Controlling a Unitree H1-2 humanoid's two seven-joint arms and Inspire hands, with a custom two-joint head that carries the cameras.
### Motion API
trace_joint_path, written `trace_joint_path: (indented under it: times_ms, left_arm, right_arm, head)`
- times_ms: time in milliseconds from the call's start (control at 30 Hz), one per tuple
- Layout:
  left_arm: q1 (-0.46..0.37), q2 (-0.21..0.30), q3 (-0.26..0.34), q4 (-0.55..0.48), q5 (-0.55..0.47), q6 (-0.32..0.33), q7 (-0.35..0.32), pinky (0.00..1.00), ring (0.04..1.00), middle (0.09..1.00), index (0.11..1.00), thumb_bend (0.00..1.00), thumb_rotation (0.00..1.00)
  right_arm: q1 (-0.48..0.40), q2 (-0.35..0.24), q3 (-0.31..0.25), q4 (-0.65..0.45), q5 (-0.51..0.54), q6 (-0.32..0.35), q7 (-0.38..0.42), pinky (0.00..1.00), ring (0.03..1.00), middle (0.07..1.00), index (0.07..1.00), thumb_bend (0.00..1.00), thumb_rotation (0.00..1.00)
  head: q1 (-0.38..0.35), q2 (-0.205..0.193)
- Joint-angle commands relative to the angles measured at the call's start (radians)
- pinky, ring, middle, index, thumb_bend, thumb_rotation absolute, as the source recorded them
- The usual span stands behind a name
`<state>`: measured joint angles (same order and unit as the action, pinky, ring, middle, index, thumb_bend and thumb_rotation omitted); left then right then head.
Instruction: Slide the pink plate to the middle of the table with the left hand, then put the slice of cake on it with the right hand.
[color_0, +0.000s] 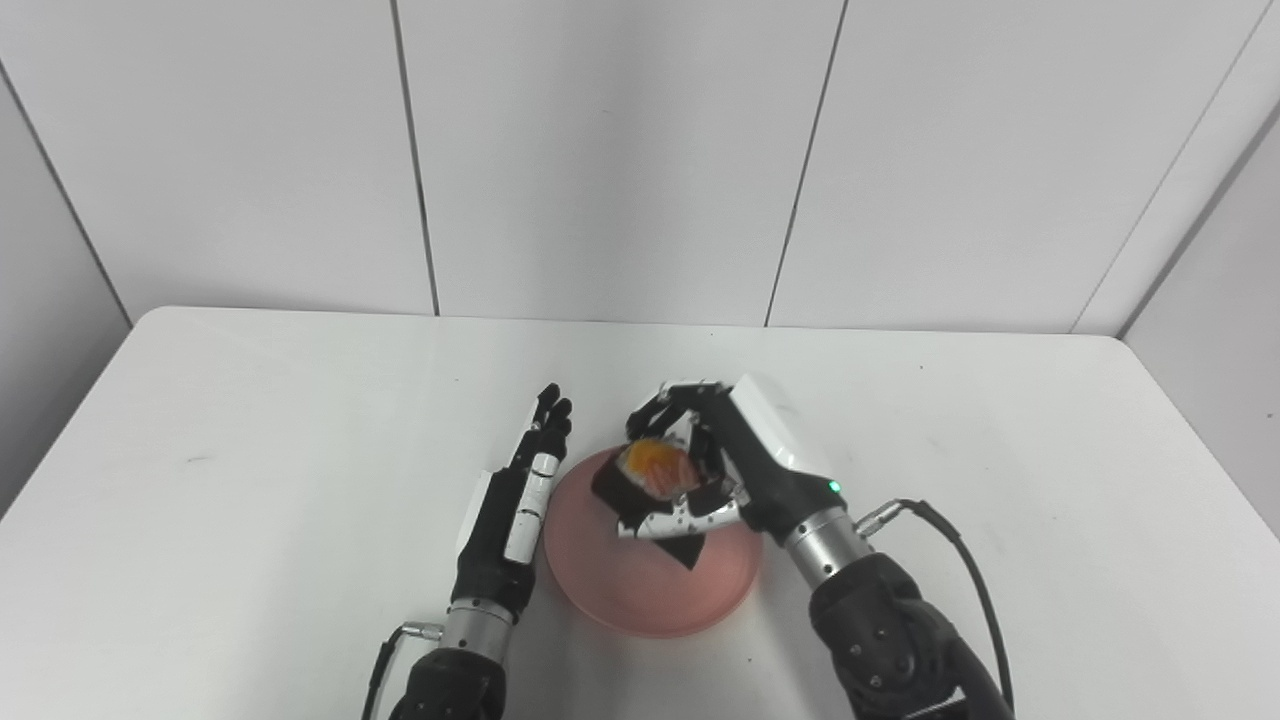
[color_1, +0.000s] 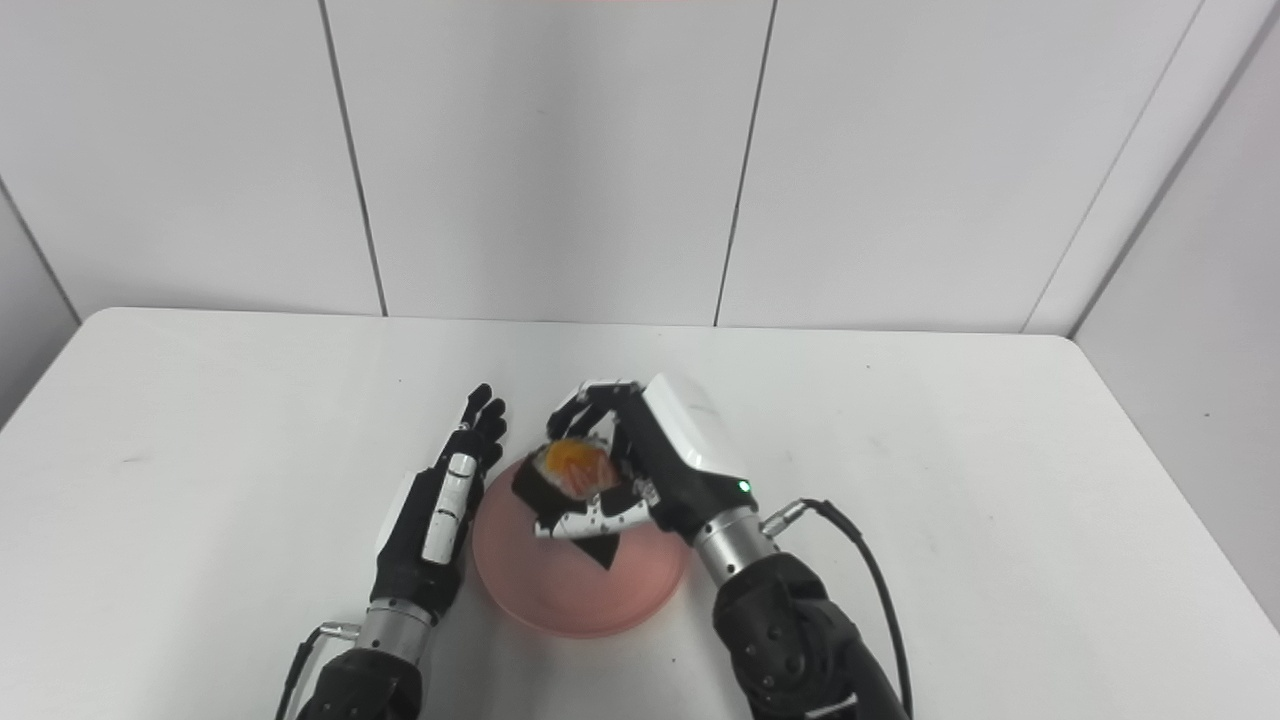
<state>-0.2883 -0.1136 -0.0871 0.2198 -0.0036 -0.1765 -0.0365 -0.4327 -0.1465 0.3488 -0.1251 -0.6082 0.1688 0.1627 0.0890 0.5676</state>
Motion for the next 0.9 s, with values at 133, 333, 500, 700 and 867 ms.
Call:
trace_joint_path:
  times_ms: [133,333,500,700,867]
  left_arm:
    - [0.031,-0.010,0.001,-0.010,0.014,0.001,0.026,0.99,0.987,0.986,0.968,0.60,1.00]
    - [0.035,-0.008,0.000,-0.026,0.011,0.019,0.032,0.99,0.986,0.991,0.970,0.62,1.00]
    - [0.042,-0.009,0.006,-0.036,-0.016,0.020,0.020,1.00,0.997,0.999,0.981,0.62,1.00]
    - [0.042,-0.003,0.005,-0.040,-0.007,0.021,0.021,1.00,0.990,0.995,0.979,0.63,1.00]
    - [0.047,-0.001,0.005,-0.047,-0.012,0.021,0.017,0.99,0.989,0.995,0.977,0.62,1.00]
  right_arm:
    - [-0.052,0.009,0.019,0.081,-0.064,-0.077,-0.070,0.14,0.200,0.427,0.481,0.52,0.00]
    - [-0.065,-0.008,0.035,0.164,-0.098,-0.133,-0.100,0.26,0.365,0.431,0.515,0.51,0.00]
    - [-0.071,-0.024,0.046,0.207,-0.114,-0.145,-0.108,0.33,0.409,0.438,0.525,0.51,0.00]
    - [-0.058,-0.047,0.044,0.169,-0.146,-0.153,-0.110,0.45,0.550,0.576,0.510,0.51,0.07]
    - [-0.040,-0.063,0.028,0.073,-0.082,-0.084,0.022,0.72,0.878,0.901,0.834,0.65,0.45]
  head:
    - [-0.010,0.003]
    - [-0.017,0.003]
    - [-0.021,0.002]
    - [-0.028,0.004]
    - [-0.037,0.004]
